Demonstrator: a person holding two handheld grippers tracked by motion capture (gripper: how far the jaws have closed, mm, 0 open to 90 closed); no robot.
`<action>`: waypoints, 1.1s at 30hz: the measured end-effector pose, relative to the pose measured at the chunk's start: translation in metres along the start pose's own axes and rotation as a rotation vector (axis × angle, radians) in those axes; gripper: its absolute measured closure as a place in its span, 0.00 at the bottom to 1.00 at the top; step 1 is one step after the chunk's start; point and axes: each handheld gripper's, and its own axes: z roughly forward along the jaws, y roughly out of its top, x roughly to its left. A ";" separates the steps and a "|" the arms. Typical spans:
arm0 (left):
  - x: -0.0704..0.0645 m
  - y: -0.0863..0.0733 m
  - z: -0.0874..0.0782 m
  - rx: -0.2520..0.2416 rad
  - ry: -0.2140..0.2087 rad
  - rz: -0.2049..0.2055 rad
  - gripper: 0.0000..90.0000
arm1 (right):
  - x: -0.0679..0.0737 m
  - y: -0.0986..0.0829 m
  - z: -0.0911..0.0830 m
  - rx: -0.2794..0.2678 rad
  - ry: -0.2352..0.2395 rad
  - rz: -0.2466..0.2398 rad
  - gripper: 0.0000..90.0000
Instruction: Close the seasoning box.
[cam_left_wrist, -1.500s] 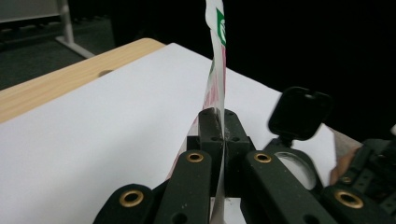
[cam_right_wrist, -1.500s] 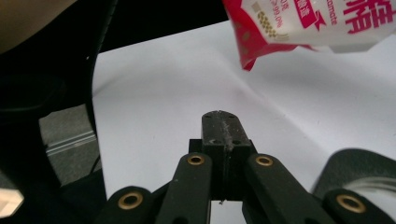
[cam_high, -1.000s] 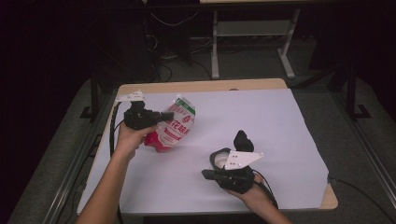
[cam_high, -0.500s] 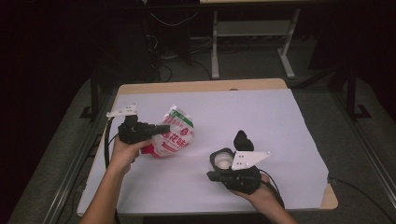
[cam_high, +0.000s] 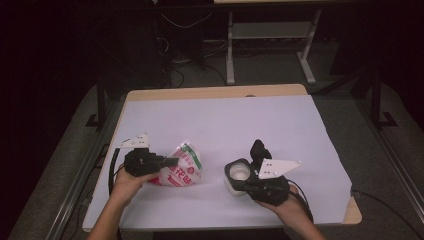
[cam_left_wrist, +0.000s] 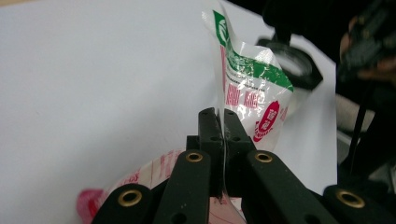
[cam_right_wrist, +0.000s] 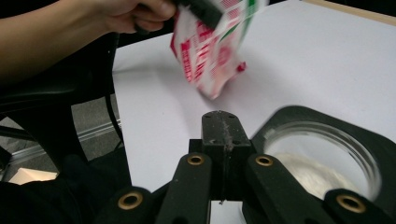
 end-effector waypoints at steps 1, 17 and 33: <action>-0.002 -0.002 0.002 0.021 0.005 0.015 0.99 | -0.001 -0.002 -0.002 0.001 -0.002 0.008 1.00; -0.016 -0.012 -0.006 0.058 0.013 0.038 0.76 | -0.011 -0.012 -0.016 -0.003 -0.042 0.044 1.00; -0.019 -0.011 -0.029 -0.006 -0.013 0.046 0.40 | -0.014 -0.015 -0.020 -0.004 -0.044 0.059 1.00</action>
